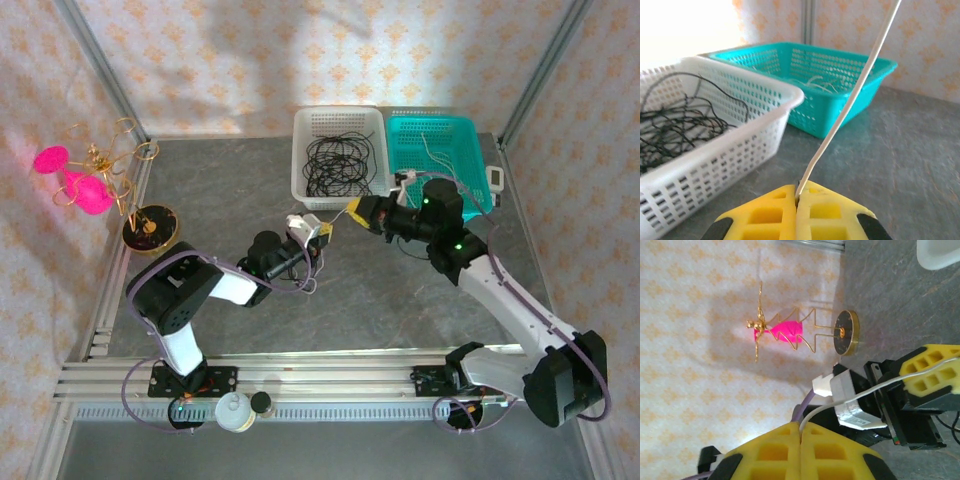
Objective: Untangle the cables
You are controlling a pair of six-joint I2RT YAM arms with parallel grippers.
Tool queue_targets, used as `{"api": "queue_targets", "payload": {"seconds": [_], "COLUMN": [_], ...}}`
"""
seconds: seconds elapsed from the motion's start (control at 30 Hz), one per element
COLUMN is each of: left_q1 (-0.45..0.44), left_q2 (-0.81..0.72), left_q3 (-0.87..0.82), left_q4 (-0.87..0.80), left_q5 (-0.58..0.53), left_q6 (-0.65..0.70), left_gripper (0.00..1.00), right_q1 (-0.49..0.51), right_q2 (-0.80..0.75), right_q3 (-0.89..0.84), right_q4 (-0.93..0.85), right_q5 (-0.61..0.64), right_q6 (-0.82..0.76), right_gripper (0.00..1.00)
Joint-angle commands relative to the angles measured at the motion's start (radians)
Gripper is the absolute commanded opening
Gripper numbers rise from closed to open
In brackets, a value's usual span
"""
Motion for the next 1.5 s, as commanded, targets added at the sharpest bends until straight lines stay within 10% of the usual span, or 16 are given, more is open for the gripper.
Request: {"api": "queue_targets", "payload": {"seconds": [0.0,0.37,0.87,1.17,1.47], "left_q1": [-0.004,-0.004,-0.011,-0.022,-0.042], "left_q2": [-0.003,-0.058,-0.316,-0.574,-0.689], "left_q3": [-0.026,-0.09,-0.203,-0.148,0.048], "left_q4": [0.06,0.148,0.074,-0.216,-0.483], "left_q5": [-0.116,-0.411,-0.455,-0.226,0.037], "left_q6": [0.015,0.089,0.134,0.03,-0.093], "left_gripper": [0.0,0.0,0.0,0.0,0.0], "right_q1": [-0.052,-0.069,-0.059,-0.055,0.131], "right_q2": [-0.029,-0.128,-0.172,-0.259,-0.157], "right_q3": [0.034,0.127,0.114,-0.071,-0.388], "right_q4": [0.08,-0.46,-0.799,-0.151,0.516], "right_q5": [-0.14,-0.267,-0.269,-0.029,-0.083], "right_q6": [0.063,-0.537,-1.296,-1.025,-1.271], "right_gripper": [0.0,0.0,0.0,0.36,0.49]}}
